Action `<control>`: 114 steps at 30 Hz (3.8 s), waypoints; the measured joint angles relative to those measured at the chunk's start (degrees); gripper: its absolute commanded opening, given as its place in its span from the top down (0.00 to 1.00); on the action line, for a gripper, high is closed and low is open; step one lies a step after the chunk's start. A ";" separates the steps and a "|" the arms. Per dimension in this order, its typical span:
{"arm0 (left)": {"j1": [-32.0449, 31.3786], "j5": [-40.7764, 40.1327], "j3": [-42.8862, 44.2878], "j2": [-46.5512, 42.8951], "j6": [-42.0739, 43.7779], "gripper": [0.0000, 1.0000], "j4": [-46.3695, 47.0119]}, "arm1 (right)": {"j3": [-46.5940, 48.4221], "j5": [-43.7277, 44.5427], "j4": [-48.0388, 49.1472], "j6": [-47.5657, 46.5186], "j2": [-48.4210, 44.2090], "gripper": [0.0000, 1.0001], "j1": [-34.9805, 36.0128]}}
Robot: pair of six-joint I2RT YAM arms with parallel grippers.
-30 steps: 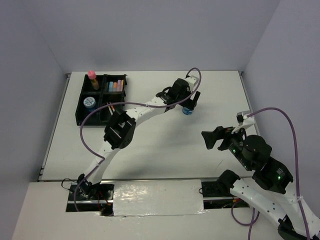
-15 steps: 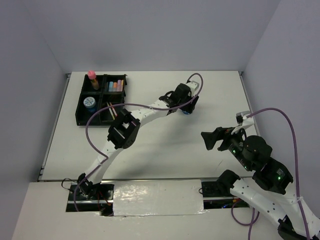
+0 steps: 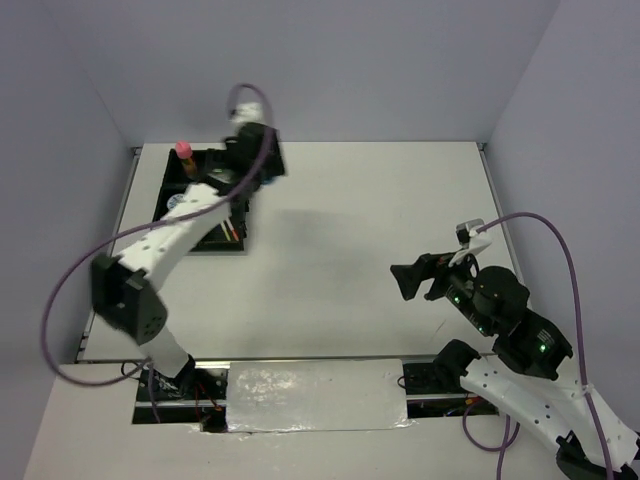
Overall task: Sort the stationery into containers
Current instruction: Place the stationery in the storage box, then reset both arms
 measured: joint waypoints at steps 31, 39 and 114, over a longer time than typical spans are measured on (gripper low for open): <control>34.40 -4.79 -32.30 -12.63 -18.43 1.00 0.39 | 0.26 -8.28 12.24 -1.90 18.05 0.00 0.00; 34.40 -4.87 -31.78 -10.69 -18.18 1.00 4.02 | 0.26 -9.84 12.70 -2.32 20.79 0.00 0.00; 25.11 -0.85 -40.11 -70.31 -2.45 0.01 -20.65 | 22.08 11.67 -8.44 -6.64 5.01 0.00 0.76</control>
